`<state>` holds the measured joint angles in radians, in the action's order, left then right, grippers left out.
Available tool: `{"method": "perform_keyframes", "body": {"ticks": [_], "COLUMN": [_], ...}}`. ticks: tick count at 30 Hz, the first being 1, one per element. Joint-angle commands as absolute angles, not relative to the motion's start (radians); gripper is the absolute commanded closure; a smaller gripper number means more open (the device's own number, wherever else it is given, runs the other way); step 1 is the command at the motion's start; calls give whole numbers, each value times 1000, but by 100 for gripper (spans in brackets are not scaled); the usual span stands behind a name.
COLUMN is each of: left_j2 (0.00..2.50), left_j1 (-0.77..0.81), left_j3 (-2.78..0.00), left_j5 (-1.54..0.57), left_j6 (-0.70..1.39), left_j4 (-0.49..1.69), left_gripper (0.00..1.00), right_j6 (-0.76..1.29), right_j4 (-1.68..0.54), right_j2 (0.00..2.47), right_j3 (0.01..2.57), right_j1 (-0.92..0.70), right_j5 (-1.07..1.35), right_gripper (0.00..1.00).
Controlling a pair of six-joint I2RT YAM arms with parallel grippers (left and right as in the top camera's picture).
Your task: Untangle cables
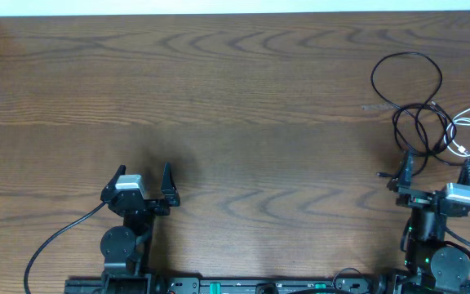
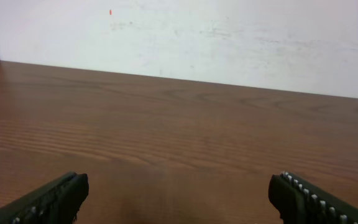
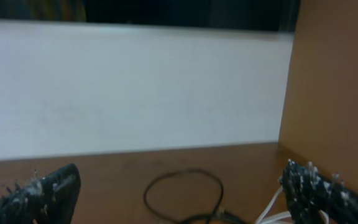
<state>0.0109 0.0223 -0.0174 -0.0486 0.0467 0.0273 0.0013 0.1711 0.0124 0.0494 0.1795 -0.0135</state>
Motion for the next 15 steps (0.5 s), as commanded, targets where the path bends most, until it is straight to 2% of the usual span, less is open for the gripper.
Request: {"method": "perform_keyframes", "body": {"ticks": [1,6,9,11,15], "left_j2": [4,4,4,4,4], "left_j1": [18,18,18,18,18], "left_j3": [-4,-4,-4,-4,-4], "left_j5": [-25,-25,-25,-25,-25], "left_j6": [30,30,30,30,30], "left_j4": [71,71,71,71,71], "left_gripper": [2,2,2,2,2], "right_j6": [10,10,10,10,10], "right_j4": [173,155,51,-60,-74], "right_j2": [5,5,5,5,4], "right_j3": [4,5,5,5,6], "right_j1": [150,52,13,5,7], "right_j5": [-8,-8,-8,-8,-7], "right_gripper": [1,1,1,1,1]}}
